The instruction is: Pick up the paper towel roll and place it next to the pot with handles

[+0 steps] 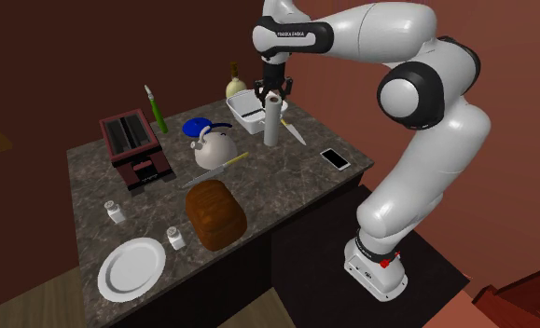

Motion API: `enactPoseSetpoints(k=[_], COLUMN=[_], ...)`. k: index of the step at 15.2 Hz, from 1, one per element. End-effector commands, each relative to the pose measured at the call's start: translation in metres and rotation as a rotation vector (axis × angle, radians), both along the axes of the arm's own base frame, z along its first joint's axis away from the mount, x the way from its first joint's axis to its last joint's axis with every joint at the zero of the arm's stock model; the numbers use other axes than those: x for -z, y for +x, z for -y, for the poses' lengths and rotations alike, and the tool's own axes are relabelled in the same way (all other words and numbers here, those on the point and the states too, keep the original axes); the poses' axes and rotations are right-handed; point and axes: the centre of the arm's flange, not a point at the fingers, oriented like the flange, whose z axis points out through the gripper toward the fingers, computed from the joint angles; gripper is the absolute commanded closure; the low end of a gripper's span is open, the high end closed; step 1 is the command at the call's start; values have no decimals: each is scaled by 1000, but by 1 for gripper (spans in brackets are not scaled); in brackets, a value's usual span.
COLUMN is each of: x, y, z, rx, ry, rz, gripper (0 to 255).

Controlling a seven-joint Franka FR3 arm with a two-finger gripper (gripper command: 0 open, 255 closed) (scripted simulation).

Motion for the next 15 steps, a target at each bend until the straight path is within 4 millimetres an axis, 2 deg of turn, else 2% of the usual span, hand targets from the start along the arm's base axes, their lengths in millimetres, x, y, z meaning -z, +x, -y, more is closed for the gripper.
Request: enactPoseSetpoints(k=[1, 15], x=[10, 84], y=[0, 0], z=[1, 1], rx=[0, 0], ry=[0, 0], rz=[1, 1], gripper=[255, 255])
